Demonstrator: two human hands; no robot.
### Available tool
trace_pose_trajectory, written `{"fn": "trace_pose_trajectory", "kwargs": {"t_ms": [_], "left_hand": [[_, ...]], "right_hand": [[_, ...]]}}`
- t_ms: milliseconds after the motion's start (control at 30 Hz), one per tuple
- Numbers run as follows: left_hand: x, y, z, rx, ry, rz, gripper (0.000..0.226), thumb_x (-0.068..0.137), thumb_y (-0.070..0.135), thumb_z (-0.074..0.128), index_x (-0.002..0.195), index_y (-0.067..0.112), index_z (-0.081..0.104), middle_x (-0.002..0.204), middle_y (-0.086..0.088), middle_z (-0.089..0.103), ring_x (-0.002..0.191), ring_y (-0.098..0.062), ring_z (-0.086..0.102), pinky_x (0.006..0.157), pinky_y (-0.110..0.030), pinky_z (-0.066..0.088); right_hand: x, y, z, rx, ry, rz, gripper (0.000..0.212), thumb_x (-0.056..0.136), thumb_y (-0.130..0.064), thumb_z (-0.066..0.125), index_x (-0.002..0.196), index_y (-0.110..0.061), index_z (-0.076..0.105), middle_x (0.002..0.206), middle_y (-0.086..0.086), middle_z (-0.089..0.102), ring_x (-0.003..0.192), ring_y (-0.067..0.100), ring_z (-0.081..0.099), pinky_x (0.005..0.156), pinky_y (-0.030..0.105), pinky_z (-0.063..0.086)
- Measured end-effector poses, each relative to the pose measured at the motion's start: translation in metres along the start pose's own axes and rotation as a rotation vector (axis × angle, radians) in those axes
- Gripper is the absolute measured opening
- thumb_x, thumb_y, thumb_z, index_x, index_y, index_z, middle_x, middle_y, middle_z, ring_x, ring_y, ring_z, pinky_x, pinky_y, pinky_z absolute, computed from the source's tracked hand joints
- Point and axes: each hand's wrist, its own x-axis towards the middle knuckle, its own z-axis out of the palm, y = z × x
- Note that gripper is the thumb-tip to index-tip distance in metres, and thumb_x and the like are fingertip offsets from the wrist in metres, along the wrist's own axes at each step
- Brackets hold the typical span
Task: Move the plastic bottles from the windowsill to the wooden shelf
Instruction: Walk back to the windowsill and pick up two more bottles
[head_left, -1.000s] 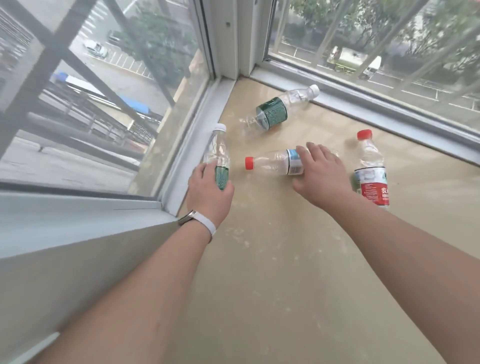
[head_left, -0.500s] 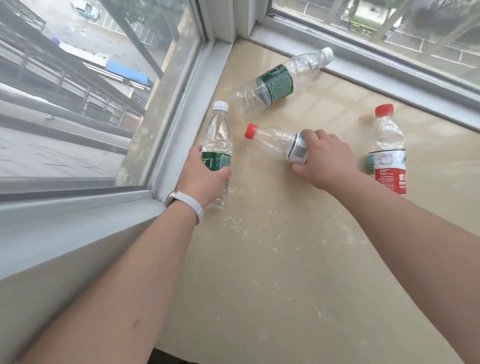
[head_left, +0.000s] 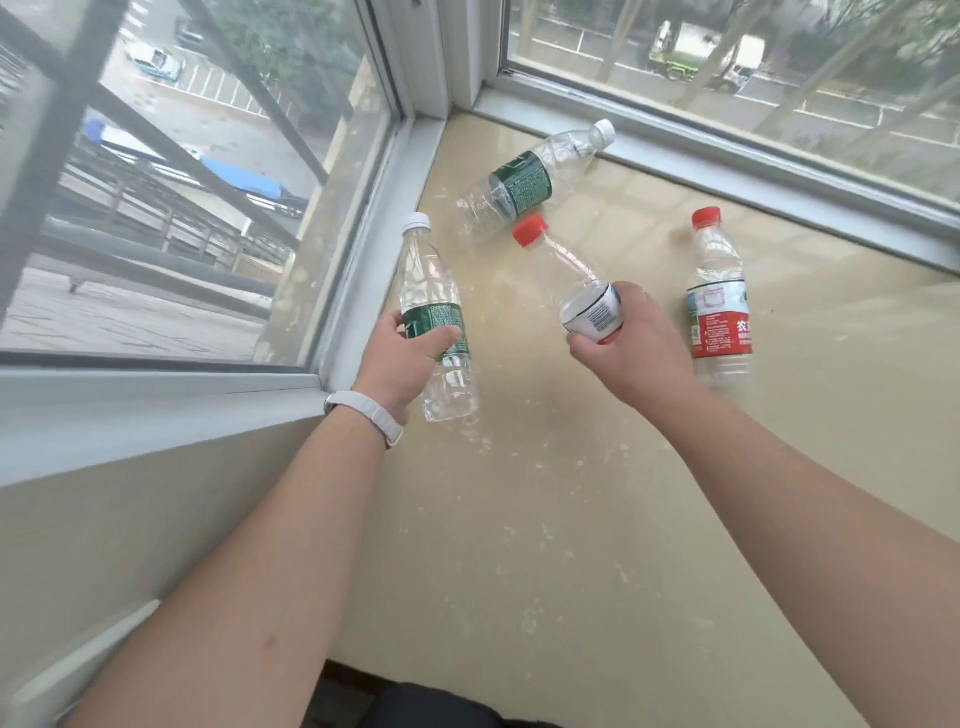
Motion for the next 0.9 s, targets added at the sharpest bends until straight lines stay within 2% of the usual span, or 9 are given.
{"fn": "trace_pose_trajectory", "kwargs": {"t_ms": [133, 233, 267, 333, 367, 467, 667, 767, 900], "left_hand": [[-0.03, 0.025, -0.004, 0.025, -0.054, 0.096, 0.036, 0.08, 0.018, 0.08, 0.107, 0.025, 0.057, 0.101, -0.003, 0.071, 0.093, -0.026, 0.071, 0.081, -0.044, 0.057], [-0.055, 0.049, -0.007, 0.018, -0.096, 0.159, 0.05, 0.081, 0.016, 0.079, 0.124, 0.016, 0.053, 0.102, -0.004, 0.071, 0.081, -0.017, 0.069, 0.061, -0.03, 0.054], [-0.065, 0.057, -0.008, 0.018, -0.104, 0.188, 0.052, 0.082, 0.015, 0.078, 0.127, 0.014, 0.052, 0.101, -0.003, 0.07, 0.077, -0.013, 0.069, 0.055, -0.024, 0.051], [-0.086, 0.07, -0.01, 0.019, -0.118, 0.246, 0.051, 0.084, 0.013, 0.077, 0.128, 0.012, 0.051, 0.1, -0.002, 0.07, 0.077, -0.012, 0.069, 0.055, -0.021, 0.05], [-0.097, 0.075, -0.012, 0.014, -0.123, 0.27, 0.051, 0.084, 0.013, 0.077, 0.129, 0.011, 0.052, 0.101, -0.002, 0.071, 0.08, -0.013, 0.069, 0.059, -0.024, 0.05], [-0.133, 0.084, -0.022, -0.015, -0.138, 0.329, 0.056, 0.084, 0.014, 0.077, 0.132, 0.011, 0.05, 0.105, -0.003, 0.071, 0.087, -0.017, 0.068, 0.069, -0.031, 0.05], [-0.212, 0.087, -0.039, -0.033, -0.162, 0.452, 0.049, 0.085, 0.012, 0.076, 0.127, 0.018, 0.051, 0.105, -0.001, 0.07, 0.086, -0.016, 0.07, 0.064, -0.027, 0.05], [-0.247, 0.082, -0.048, -0.022, -0.2, 0.508, 0.047, 0.083, 0.011, 0.077, 0.123, 0.021, 0.053, 0.107, -0.003, 0.071, 0.088, -0.017, 0.072, 0.061, -0.022, 0.052], [-0.287, 0.075, -0.057, -0.044, -0.253, 0.563, 0.056, 0.078, 0.013, 0.081, 0.126, 0.02, 0.052, 0.111, -0.008, 0.071, 0.096, -0.025, 0.072, 0.071, -0.033, 0.053]], "right_hand": [[-0.03, -0.013, -0.021, 0.145, -0.004, 0.052, 0.045, 0.07, -0.049, 0.065, 0.109, -0.033, 0.049, 0.099, -0.005, 0.062, 0.089, 0.02, 0.062, 0.075, 0.039, 0.053], [-0.054, -0.025, -0.043, 0.302, 0.031, 0.075, 0.035, 0.068, -0.045, 0.069, 0.095, -0.036, 0.049, 0.084, -0.006, 0.066, 0.072, 0.017, 0.066, 0.067, 0.04, 0.058], [-0.062, -0.03, -0.051, 0.35, 0.05, 0.074, 0.034, 0.07, -0.042, 0.07, 0.096, -0.036, 0.049, 0.082, -0.007, 0.066, 0.068, 0.013, 0.066, 0.065, 0.037, 0.058], [-0.081, -0.039, -0.069, 0.441, 0.077, 0.067, 0.034, 0.076, -0.033, 0.073, 0.103, -0.032, 0.051, 0.083, -0.011, 0.065, 0.062, -0.002, 0.062, 0.059, 0.02, 0.053], [-0.09, -0.043, -0.078, 0.5, 0.085, 0.065, 0.036, 0.078, -0.03, 0.074, 0.107, -0.029, 0.052, 0.086, -0.013, 0.065, 0.065, -0.005, 0.061, 0.058, 0.016, 0.05], [-0.119, -0.054, -0.102, 0.678, 0.101, 0.057, 0.039, 0.081, -0.029, 0.075, 0.113, -0.028, 0.054, 0.095, -0.015, 0.065, 0.082, -0.001, 0.062, 0.066, 0.018, 0.047], [-0.182, -0.067, -0.139, 0.884, 0.091, -0.004, 0.025, 0.083, -0.027, 0.074, 0.102, -0.031, 0.058, 0.103, -0.007, 0.068, 0.093, 0.011, 0.067, 0.082, 0.031, 0.054], [-0.213, -0.068, -0.148, 0.922, 0.113, -0.021, 0.03, 0.079, -0.032, 0.076, 0.105, -0.031, 0.062, 0.105, -0.005, 0.071, 0.097, 0.016, 0.069, 0.087, 0.037, 0.055], [-0.263, -0.071, -0.154, 1.013, 0.11, -0.047, 0.045, 0.073, -0.033, 0.076, 0.115, -0.023, 0.063, 0.108, 0.002, 0.072, 0.098, 0.023, 0.071, 0.088, 0.042, 0.056]]}}
